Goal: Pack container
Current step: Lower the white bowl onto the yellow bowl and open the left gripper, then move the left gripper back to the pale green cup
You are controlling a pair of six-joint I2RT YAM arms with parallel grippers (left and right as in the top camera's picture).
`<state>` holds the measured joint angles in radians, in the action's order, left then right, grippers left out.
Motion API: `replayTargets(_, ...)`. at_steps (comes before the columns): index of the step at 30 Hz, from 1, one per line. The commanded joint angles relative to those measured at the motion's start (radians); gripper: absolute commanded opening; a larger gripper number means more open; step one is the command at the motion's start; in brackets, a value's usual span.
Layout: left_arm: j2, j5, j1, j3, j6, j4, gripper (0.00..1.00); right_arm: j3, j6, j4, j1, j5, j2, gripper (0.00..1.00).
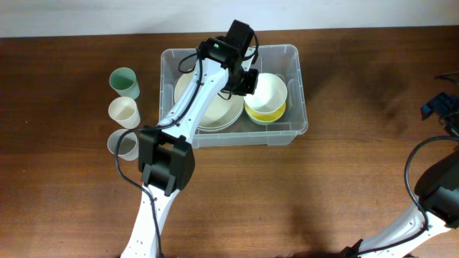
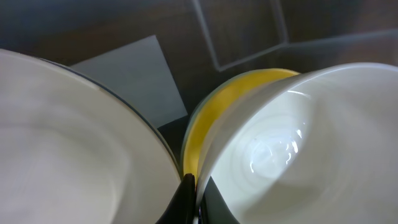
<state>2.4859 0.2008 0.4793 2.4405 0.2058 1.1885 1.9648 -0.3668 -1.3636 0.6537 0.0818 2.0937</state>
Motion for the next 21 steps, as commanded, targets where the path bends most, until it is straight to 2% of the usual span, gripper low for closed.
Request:
replayTargets(1,0.009,-0.007,-0.004,-0.004,0.010,0.000,0.06,-0.003,-0.007,0.000,0.001,0.009,-0.006,0.99)
replayTargets(10,0.011,-0.007,-0.004,-0.004,0.009,0.000,0.09,-0.003,-0.007,0.000,0.001,0.009,-0.006,0.99)
replayTargets(13,0.011,-0.007,-0.004,-0.004,0.009,0.000,0.14,-0.003,-0.007,0.000,0.001,0.009,-0.006,0.99)
replayTargets(21,0.011,-0.006,-0.004,-0.004,0.009,0.000,0.13,-0.003,-0.007,0.000,0.001,0.008,-0.006,0.99)
